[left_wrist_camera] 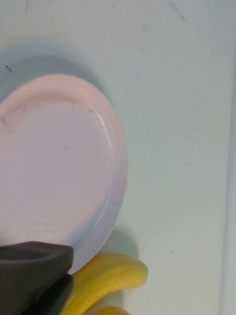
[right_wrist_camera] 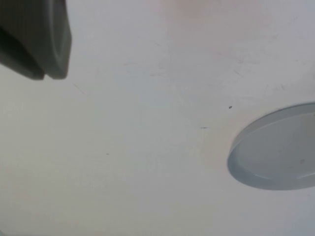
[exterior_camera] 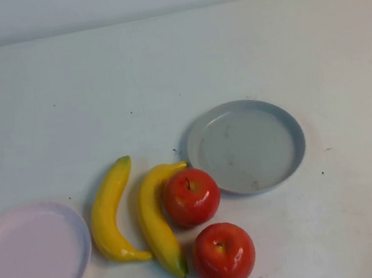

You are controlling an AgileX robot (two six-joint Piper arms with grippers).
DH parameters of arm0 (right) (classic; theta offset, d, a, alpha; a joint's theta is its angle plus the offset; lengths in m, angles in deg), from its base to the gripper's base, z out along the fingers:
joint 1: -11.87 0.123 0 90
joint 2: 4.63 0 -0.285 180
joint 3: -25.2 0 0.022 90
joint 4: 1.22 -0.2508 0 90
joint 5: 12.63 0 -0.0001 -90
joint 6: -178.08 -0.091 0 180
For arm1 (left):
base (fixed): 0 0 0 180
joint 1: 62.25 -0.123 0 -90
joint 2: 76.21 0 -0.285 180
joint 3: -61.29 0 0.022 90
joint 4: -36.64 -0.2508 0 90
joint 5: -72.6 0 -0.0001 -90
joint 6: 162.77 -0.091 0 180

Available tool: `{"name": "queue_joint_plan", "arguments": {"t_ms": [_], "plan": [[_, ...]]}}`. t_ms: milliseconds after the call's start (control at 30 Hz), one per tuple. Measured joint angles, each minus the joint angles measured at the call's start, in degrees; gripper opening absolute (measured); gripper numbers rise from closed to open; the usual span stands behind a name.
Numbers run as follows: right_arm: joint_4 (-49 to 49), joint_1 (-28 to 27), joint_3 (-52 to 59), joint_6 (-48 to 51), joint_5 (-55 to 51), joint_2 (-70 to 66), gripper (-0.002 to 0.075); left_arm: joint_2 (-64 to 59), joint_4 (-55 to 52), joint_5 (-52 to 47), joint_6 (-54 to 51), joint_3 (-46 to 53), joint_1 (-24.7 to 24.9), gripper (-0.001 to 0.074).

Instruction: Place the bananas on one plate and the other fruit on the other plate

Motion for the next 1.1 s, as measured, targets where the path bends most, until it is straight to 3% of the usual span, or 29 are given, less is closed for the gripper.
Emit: {"name": "queue_joint_plan", "arguments": {"t_ms": [1100], "plan": [[0.00,0.00,0.00,0.00,0.00,0.00,-0.0015,0.00,3.92,3.23,3.13,0.00,0.00,0.0003]]}}
